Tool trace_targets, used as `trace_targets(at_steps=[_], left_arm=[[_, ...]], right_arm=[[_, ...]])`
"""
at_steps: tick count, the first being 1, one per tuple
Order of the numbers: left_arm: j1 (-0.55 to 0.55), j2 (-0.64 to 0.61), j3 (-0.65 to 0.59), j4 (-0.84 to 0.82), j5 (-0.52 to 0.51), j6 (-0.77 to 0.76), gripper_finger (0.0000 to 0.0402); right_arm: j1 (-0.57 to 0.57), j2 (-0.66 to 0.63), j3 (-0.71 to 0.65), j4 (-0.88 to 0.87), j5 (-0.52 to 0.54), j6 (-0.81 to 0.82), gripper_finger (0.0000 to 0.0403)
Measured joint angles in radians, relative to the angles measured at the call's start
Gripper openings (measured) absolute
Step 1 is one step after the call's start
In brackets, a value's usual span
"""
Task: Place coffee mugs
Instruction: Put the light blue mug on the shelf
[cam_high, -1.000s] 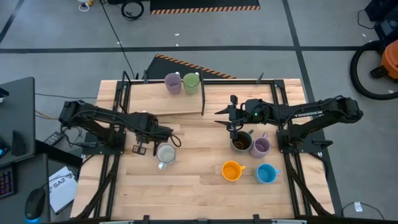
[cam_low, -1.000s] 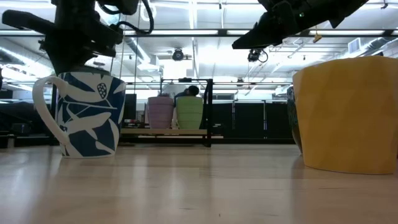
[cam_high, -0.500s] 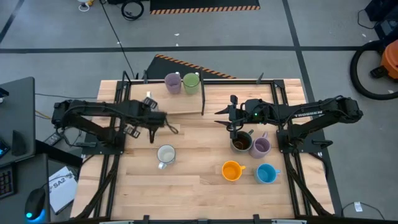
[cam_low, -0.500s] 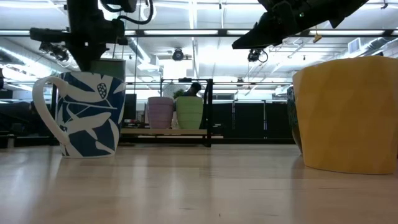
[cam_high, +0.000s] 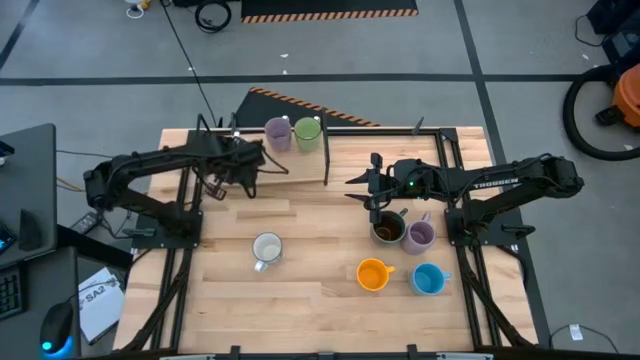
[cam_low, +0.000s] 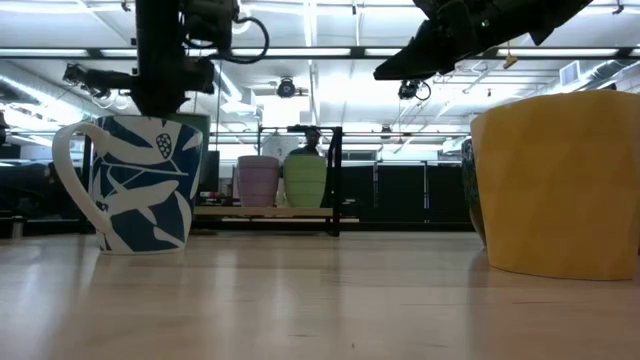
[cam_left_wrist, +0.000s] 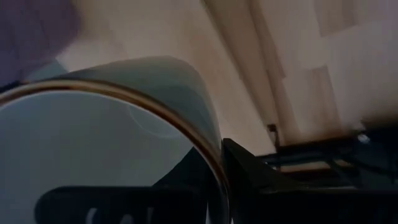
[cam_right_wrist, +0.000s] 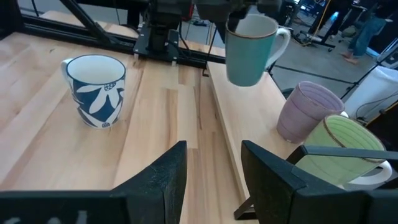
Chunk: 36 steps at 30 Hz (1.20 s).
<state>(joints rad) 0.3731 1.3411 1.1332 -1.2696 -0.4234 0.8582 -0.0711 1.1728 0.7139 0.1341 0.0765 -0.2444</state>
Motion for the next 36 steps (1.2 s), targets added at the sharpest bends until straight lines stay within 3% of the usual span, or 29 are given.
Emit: trace_targets(at_steps=[10, 16, 22, 31, 36], left_arm=[[0.195, 0.0, 0.0, 0.091, 0.055, 0.315, 0.004], [0.304, 0.0, 0.0, 0.18, 0.07, 0.623, 0.004], [0.401, 0.0, 0.0, 0.268, 0.15, 0.818, 0.004], [0.507, 0.004, 0.0, 0.274, 0.218, 0.831, 0.004], [0.53, 0.065, 0.0, 0.29, 0.224, 0.824, 0.004]], right_arm=[[-0.003, 0.0, 0.0, 0.005, 0.0, -0.017, 0.0158], [-0.039, 0.0, 0.0, 0.029, -0.002, -0.076, 0.0158], [-0.096, 0.0, 0.0, 0.063, -0.144, -0.098, 0.0158], [-0.123, 0.0, 0.0, 0.068, -0.149, -0.114, 0.0158], [-0.138, 0.014, 0.0, 0.084, -0.149, -0.096, 0.0158]])
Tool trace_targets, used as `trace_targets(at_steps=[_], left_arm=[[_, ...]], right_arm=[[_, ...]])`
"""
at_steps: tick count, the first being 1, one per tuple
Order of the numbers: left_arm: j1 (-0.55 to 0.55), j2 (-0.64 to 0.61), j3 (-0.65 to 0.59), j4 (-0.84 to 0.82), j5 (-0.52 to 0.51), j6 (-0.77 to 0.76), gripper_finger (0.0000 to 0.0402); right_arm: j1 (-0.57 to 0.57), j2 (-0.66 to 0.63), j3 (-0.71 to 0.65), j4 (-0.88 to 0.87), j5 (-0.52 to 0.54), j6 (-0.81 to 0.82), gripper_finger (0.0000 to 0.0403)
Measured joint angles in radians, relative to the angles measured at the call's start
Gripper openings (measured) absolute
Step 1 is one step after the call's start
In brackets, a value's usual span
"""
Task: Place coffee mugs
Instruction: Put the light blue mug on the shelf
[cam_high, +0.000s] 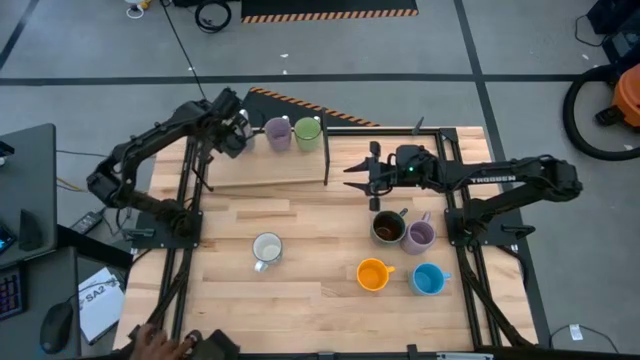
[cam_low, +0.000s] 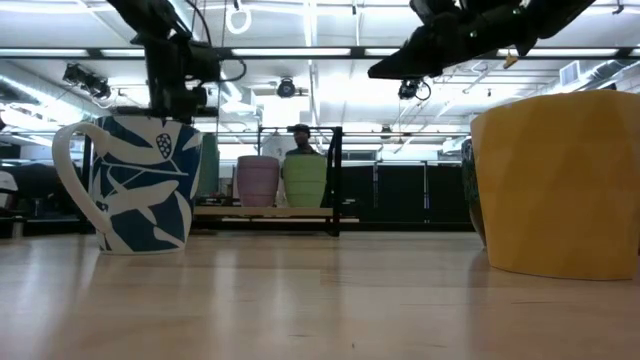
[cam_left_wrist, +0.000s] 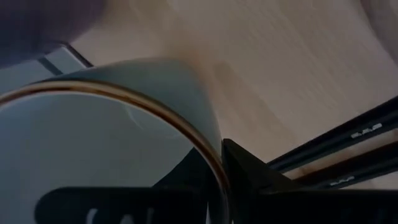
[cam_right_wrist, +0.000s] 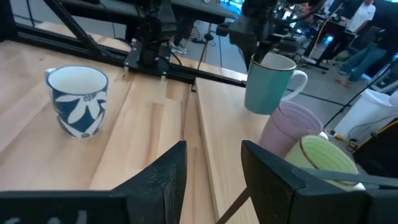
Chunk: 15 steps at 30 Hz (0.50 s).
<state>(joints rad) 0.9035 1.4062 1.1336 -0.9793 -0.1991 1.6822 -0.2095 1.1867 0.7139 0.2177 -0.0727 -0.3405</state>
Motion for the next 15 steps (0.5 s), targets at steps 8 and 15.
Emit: trace_targets(at_steps=[8, 15], left_arm=[[0.002, 0.091, 0.004, 0.076, -0.026, 0.013, 0.004], [0.01, 0.097, 0.045, 0.021, 0.06, 0.006, 0.004]], right_arm=[[-0.004, 0.04, 0.0, 0.007, 0.0, 0.01, 0.0158], [-0.004, 0.039, 0.0, 0.022, 0.001, 0.008, 0.0158]])
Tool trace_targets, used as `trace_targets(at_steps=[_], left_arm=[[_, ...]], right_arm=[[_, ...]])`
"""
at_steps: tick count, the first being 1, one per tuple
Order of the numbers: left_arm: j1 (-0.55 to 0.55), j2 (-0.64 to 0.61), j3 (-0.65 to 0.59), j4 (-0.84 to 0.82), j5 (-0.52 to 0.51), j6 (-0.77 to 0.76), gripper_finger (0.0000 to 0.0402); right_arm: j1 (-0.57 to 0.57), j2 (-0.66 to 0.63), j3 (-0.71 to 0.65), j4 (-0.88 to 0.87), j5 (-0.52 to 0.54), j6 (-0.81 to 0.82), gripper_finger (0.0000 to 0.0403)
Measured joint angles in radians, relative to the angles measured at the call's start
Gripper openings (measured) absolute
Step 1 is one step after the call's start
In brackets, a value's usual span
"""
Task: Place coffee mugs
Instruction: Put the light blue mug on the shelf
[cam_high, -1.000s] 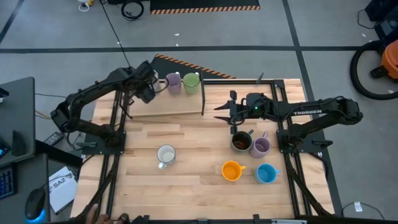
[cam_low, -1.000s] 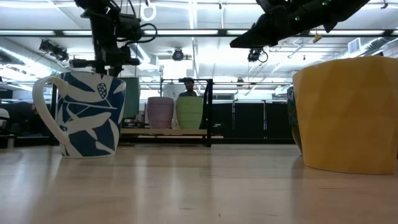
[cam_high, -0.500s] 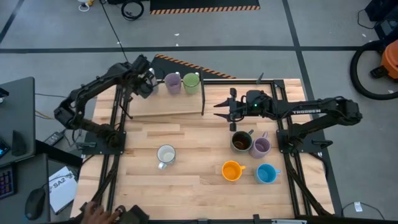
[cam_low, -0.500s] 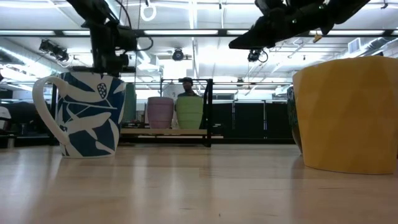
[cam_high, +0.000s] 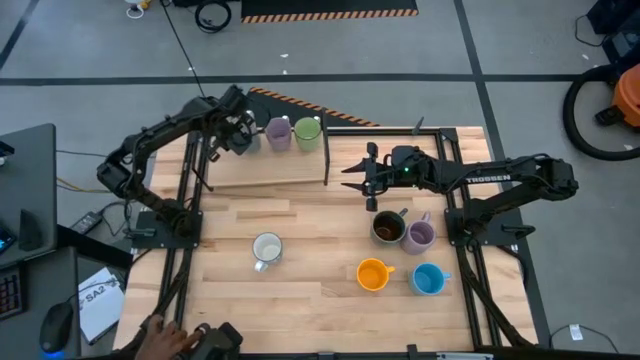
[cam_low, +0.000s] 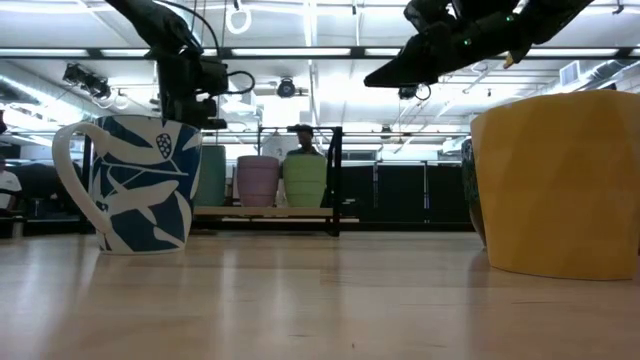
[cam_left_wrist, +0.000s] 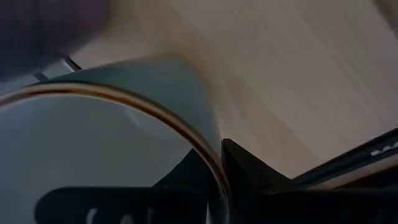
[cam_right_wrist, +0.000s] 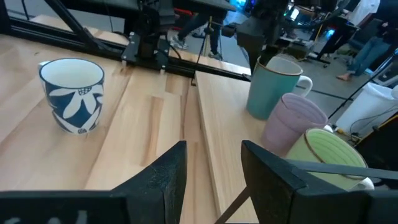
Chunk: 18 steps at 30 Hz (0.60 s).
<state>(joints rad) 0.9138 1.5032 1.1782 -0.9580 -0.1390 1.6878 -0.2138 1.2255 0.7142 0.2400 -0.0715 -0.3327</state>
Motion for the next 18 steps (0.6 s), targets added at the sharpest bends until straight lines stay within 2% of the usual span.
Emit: trace_targets(at_steps=[18], left_arm=[[0.0, -0.001, 0.023, -0.026, 0.04, -0.043, 0.0048]], right_arm=[[0.0, -0.001, 0.0, 0.006, 0.0, 0.02, 0.0158]])
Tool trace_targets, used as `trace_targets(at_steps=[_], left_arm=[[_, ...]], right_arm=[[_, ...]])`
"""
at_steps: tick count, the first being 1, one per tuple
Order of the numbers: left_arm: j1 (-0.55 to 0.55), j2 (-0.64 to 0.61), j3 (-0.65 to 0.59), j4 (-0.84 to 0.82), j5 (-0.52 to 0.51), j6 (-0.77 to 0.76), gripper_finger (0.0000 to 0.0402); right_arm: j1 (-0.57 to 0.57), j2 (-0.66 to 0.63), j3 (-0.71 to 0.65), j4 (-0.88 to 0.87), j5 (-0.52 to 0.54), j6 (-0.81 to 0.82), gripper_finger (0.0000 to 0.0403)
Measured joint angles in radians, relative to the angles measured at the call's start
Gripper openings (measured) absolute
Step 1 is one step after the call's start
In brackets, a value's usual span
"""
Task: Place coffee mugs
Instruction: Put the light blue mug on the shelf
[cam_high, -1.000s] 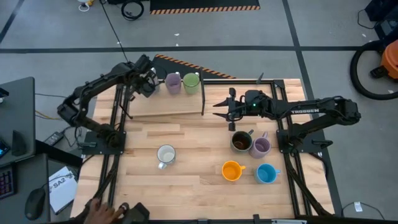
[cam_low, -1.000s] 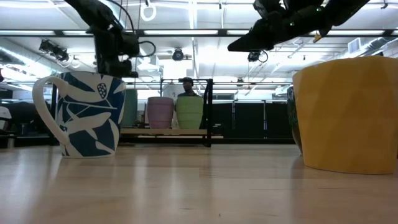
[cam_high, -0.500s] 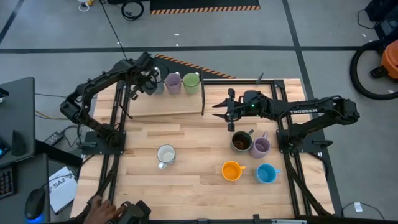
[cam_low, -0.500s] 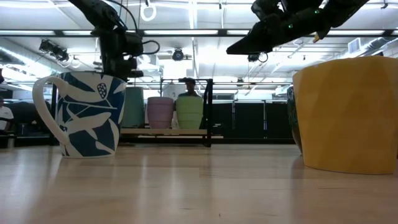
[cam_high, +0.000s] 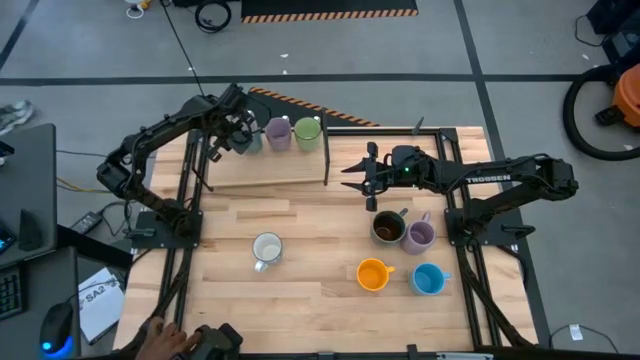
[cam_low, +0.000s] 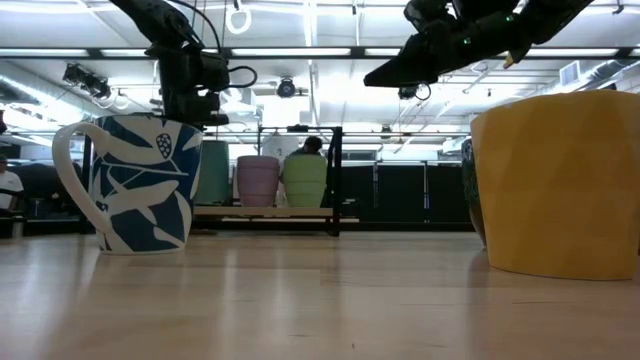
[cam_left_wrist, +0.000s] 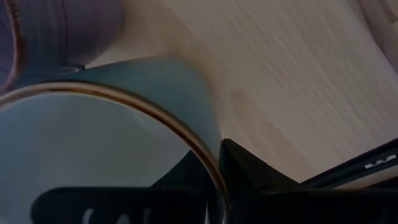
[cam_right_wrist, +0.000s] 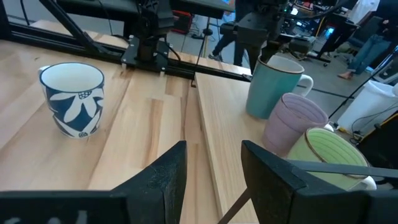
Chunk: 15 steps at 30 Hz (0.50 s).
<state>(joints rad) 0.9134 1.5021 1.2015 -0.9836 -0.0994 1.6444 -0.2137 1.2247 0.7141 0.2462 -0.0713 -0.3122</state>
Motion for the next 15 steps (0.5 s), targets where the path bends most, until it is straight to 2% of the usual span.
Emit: trace_targets(at_steps=[15], left_arm=[[0.0, 0.0, 0.0, 0.0, 0.0, -0.018, 0.0057]], right_arm=[[0.002, 0.0, 0.0, 0.0, 0.0, 0.003, 0.0158]])
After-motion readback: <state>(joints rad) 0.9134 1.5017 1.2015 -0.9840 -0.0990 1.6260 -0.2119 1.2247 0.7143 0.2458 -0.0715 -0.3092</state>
